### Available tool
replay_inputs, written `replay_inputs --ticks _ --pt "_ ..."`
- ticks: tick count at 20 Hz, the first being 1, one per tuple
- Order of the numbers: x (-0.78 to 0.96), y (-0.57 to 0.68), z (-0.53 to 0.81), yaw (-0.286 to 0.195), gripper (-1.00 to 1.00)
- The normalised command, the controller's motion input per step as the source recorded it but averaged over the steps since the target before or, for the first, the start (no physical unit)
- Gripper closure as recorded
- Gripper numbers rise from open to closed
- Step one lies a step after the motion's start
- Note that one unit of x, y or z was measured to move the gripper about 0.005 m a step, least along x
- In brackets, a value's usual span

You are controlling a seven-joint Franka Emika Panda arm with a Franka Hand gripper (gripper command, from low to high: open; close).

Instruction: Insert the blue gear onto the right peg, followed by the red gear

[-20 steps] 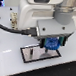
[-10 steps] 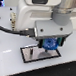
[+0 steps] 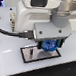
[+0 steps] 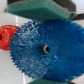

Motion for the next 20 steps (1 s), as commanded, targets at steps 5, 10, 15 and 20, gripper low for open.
replay_inputs --ticks 5,10,15,20 --pt "0.19 -0.04 0.17 0.0 1.0" --pt "0.21 -0.1 0.0 0.0 1.0" --pt "0.21 -0.13 -0.07 0.0 1.0" --pt "0.17 -0.08 -0.08 0.0 1.0"
